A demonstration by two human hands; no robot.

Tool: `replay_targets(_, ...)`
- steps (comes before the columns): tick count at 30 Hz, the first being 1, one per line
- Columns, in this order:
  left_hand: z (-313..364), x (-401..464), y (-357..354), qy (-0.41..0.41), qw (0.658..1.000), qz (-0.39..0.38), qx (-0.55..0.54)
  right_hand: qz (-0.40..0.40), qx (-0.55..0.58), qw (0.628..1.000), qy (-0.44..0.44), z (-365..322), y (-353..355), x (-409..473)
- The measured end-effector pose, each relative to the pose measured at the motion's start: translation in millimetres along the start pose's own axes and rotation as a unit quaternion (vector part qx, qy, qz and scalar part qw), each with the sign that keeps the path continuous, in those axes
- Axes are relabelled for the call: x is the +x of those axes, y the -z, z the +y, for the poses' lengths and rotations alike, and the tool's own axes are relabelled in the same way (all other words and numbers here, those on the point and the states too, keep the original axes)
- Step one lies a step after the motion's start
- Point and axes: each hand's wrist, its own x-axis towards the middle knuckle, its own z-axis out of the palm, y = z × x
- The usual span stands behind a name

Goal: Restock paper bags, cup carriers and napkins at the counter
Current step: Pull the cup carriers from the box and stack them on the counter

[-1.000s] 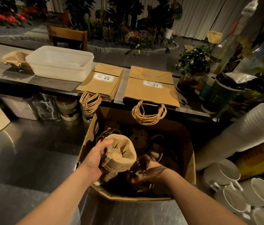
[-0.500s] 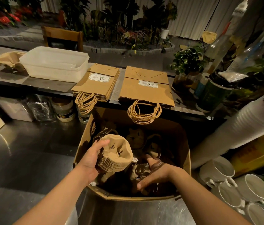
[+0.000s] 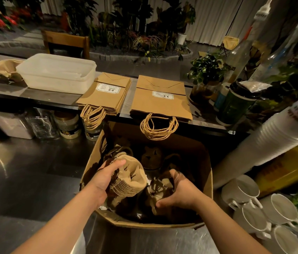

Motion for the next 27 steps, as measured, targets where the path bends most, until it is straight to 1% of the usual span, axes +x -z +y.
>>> replay_targets(3, 0.5, 0.0, -3.4, 0.0, 1.0, 0.011, 0.008, 0.116, 0.022, 0.992, 0.032, -4.2, 3.1, -7.8)
replay_targets(7, 5.5, -5.1, -11.0, 0.014, 0.999, 0.019, 0.035, 0.26, 0.057, 0.961, 0.072, -17.3, -2.3, -23.5)
replay_targets(8, 6.7, -7.2, -13.4, 0.02, 0.999, 0.017, 0.043, 0.284, 0.064, 0.953, 0.086, -21.2, -6.4, -27.2)
replay_targets(10, 7.9, -9.8, -17.5, 0.025, 0.998, 0.006, 0.059, 0.326, 0.043, 0.937, 0.12, -30.4, -14.4, -33.0)
replay_targets(14, 9.4, -15.4, -23.1, 0.019, 0.997, -0.008, 0.075, 0.373, -0.066, 0.909, 0.172, -47.8, -32.2, -39.1)
replay_targets(16, 11.0, -19.1, -26.9, 0.011, 0.997, -0.008, 0.075, 0.385, -0.095, 0.899, 0.187, -53.4, -39.9, -40.0)
replay_targets(20, 12.9, -23.4, -29.5, 0.004, 0.999, -0.002, 0.053, 0.383, -0.12, 0.894, 0.2, -55.8, -40.4, -40.4)
replay_targets(22, 12.9, -24.9, -28.2, 0.001, 0.999, -0.005, 0.046, 0.352, -0.123, 0.904, 0.208, -56.3, -36.0, -42.6)
replay_targets(25, 13.3, -29.5, -27.9, -0.003, 0.999, -0.007, 0.034, 0.279, -0.081, 0.93, 0.223, -57.9, -26.7, -47.7)
replay_targets(27, 12.9, -31.1, -26.7, -0.002, 0.999, -0.005, 0.032, 0.237, -0.05, 0.941, 0.237, -59.1, -18.8, -52.4)
